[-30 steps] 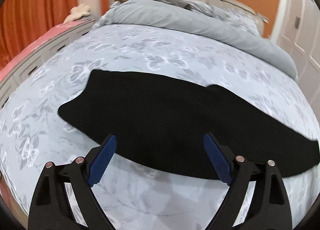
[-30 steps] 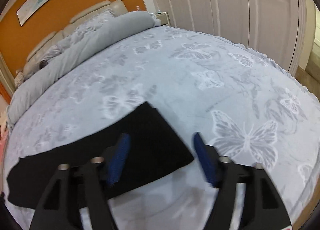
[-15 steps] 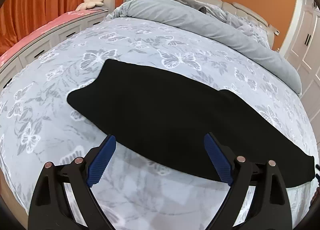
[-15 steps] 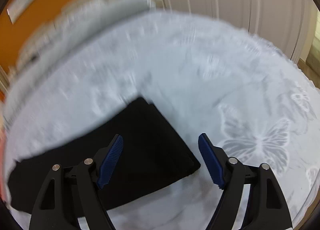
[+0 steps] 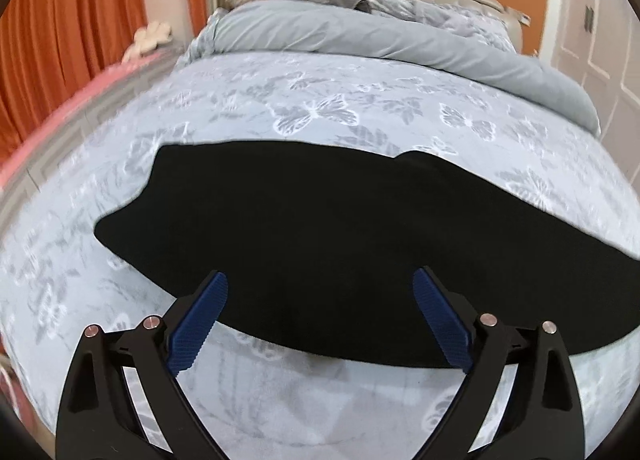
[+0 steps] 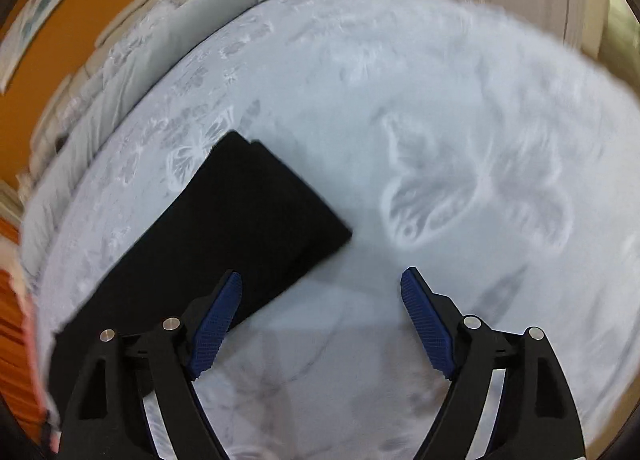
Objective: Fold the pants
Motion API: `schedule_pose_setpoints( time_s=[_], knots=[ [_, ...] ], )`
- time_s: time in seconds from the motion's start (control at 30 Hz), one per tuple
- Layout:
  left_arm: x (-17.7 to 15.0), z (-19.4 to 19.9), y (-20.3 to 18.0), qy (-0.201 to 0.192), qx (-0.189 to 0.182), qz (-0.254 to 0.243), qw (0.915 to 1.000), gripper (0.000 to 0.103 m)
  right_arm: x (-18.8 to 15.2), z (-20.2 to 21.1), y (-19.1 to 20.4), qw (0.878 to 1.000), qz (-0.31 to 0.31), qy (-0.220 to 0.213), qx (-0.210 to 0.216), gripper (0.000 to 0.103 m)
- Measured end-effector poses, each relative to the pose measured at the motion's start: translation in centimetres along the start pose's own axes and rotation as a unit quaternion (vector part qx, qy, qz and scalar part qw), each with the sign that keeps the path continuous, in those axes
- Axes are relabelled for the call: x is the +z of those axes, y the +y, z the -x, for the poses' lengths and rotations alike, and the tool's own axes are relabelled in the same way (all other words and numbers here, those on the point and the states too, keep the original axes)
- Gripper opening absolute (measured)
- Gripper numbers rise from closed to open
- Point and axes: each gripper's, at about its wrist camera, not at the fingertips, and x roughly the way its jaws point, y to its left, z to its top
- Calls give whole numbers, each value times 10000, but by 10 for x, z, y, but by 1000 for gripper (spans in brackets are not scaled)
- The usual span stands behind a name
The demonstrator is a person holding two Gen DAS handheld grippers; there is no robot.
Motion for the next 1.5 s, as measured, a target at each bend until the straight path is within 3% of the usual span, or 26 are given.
schedule_pose_setpoints(
  time_s=[0.13,0.27,0.33,0.43,0.5,0.53,0.77,0.93,1.1,1.3,1.5],
  knots=[
    [-1,8,-5,-135,-7,3,9999,96,5,-7,-4,9979,-439,-131,463,81],
    [-3,4,-4,-30,-39,82,10000,96,8,-16,12,9979,-295,-247,525,78],
    [-3,2,-3,13,-62,116,9999,96,7,-20,24,9990,-69,-302,309,76],
    [-1,1,-1,24,-48,152,9999,96,7,-29,28,9995,13,-221,223,39],
    [-1,1,0,45,-48,192,9998,96,8,-29,26,9992,-98,-249,301,30],
    [0,0,2,72,-39,237,9997,96,9,-29,25,9988,-138,-215,421,16],
    [2,-12,23,386,-63,733,9965,96,6,3,61,9963,192,-738,394,14],
    [0,-12,36,488,-115,1037,9933,96,-10,41,133,9861,1037,-1152,603,14],
    [-1,-4,42,423,-93,1078,9932,96,-45,46,210,9724,1847,-1106,904,14],
    [2,4,61,324,-56,1235,9918,96,-110,32,308,9459,2897,-857,1187,14],
    [1,9,88,296,-1,1444,9891,96,-177,9,366,9184,3717,-548,1240,14]
  ],
)
